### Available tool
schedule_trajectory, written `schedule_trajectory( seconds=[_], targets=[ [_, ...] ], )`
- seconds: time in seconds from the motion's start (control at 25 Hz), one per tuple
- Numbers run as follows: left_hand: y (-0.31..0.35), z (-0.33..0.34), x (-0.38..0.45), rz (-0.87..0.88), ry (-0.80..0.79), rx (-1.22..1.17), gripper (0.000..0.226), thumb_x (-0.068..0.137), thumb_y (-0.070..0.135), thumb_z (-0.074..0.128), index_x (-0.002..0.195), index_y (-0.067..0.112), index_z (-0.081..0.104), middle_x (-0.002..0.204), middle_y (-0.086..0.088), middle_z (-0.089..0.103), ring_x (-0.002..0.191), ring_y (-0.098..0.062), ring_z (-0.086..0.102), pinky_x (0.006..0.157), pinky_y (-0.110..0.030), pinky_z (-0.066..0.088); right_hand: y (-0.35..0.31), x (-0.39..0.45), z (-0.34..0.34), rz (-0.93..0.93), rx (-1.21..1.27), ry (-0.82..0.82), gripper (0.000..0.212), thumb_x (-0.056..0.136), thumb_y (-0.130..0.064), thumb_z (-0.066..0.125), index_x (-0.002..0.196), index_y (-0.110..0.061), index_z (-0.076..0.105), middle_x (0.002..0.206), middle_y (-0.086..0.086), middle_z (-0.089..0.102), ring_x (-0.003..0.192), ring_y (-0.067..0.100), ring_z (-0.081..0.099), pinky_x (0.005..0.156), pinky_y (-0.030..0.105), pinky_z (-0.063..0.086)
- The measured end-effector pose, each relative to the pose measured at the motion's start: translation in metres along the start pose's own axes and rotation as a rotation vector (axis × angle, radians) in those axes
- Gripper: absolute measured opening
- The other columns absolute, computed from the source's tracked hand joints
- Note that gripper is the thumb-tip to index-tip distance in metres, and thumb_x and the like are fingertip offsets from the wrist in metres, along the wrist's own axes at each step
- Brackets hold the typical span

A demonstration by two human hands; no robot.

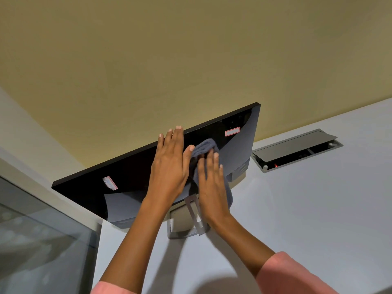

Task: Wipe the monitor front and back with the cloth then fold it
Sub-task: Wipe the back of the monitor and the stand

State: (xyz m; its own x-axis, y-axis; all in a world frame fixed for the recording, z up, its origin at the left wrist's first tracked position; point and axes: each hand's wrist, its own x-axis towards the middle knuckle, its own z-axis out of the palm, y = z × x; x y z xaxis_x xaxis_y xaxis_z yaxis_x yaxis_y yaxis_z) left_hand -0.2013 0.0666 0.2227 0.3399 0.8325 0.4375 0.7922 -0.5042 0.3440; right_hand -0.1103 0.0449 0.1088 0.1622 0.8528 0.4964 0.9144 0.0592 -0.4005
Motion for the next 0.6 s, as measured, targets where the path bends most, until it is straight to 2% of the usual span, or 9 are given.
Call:
schedule_trajectory(
  seconds=[0.12, 0.2, 0.28, 0.36, 0.44, 0.52, 0.6],
  targets=[
    [0.002, 0.002, 0.001, -0.127, 0.001, -0.164, 0.06, 0.099, 0.043, 0.023, 0.15, 0.023, 0.0, 0.154, 0.009, 0.025, 0.144, -0.011, 0.006, 0.114, -0.029, 0.013, -0.011, 0.013, -0.007, -0.164, -0.066, 0.038, 0.073, 0.08, -0.008, 0.065, 0.143, -0.005, 0.027, 0.156, 0.015, 0.014, 0.144, 0.034, 0.012, 0.113, 0.052, 0.026],
    [0.002, 0.001, 0.001, -0.121, 0.017, -0.186, 0.062, 0.098, 0.044, 0.024, 0.15, 0.024, -0.002, 0.154, 0.01, 0.025, 0.144, -0.015, 0.015, 0.113, -0.033, 0.019, -0.014, 0.028, -0.019, -0.205, -0.057, 0.1, 0.057, 0.087, -0.004, 0.041, 0.143, -0.007, 0.033, 0.156, 0.01, 0.015, 0.144, 0.029, 0.013, 0.113, 0.05, 0.023],
    [0.002, 0.0, 0.003, -0.11, 0.045, -0.196, 0.064, 0.097, 0.046, 0.024, 0.15, 0.023, -0.002, 0.155, 0.008, 0.022, 0.141, -0.014, 0.022, 0.109, -0.027, 0.022, -0.011, 0.041, -0.031, -0.199, -0.043, 0.144, 0.057, 0.086, -0.004, 0.028, 0.142, -0.009, 0.035, 0.155, 0.011, 0.022, 0.143, 0.03, 0.018, 0.113, 0.051, 0.026],
    [0.004, 0.0, 0.004, -0.106, 0.054, -0.18, 0.065, 0.096, 0.047, 0.025, 0.15, 0.02, 0.001, 0.154, 0.004, 0.024, 0.139, -0.013, 0.025, 0.108, -0.023, 0.021, 0.001, 0.05, -0.04, -0.151, -0.025, 0.185, 0.059, 0.088, -0.003, 0.026, 0.146, -0.009, 0.027, 0.155, 0.012, 0.022, 0.143, 0.032, 0.017, 0.114, 0.051, 0.024],
    [0.006, 0.002, 0.004, -0.067, 0.052, -0.079, 0.061, 0.099, 0.044, 0.026, 0.15, 0.014, 0.01, 0.151, -0.003, 0.033, 0.137, -0.015, 0.025, 0.113, -0.029, 0.018, 0.019, 0.056, -0.041, -0.072, 0.013, 0.21, 0.066, 0.085, 0.004, 0.032, 0.148, -0.007, 0.018, 0.157, 0.015, 0.014, 0.145, 0.034, 0.01, 0.115, 0.052, 0.02],
    [0.006, 0.004, 0.004, -0.022, 0.06, 0.005, 0.059, 0.1, 0.045, 0.024, 0.147, 0.01, 0.024, 0.147, -0.009, 0.039, 0.138, -0.019, 0.027, 0.115, -0.029, 0.012, 0.033, 0.059, -0.04, 0.007, 0.035, 0.198, 0.085, 0.078, 0.014, 0.051, 0.149, -0.007, 0.009, 0.157, 0.016, 0.003, 0.145, 0.033, 0.003, 0.115, 0.052, 0.021],
    [0.007, 0.006, 0.008, 0.002, 0.055, 0.021, 0.059, 0.098, 0.046, 0.022, 0.144, 0.01, 0.034, 0.148, -0.009, 0.038, 0.14, -0.02, 0.027, 0.117, -0.025, 0.006, 0.037, 0.059, -0.039, 0.097, 0.064, 0.169, 0.101, 0.071, 0.013, 0.066, 0.148, -0.006, 0.003, 0.157, 0.017, -0.004, 0.145, 0.033, -0.001, 0.114, 0.05, 0.023]
  ],
)
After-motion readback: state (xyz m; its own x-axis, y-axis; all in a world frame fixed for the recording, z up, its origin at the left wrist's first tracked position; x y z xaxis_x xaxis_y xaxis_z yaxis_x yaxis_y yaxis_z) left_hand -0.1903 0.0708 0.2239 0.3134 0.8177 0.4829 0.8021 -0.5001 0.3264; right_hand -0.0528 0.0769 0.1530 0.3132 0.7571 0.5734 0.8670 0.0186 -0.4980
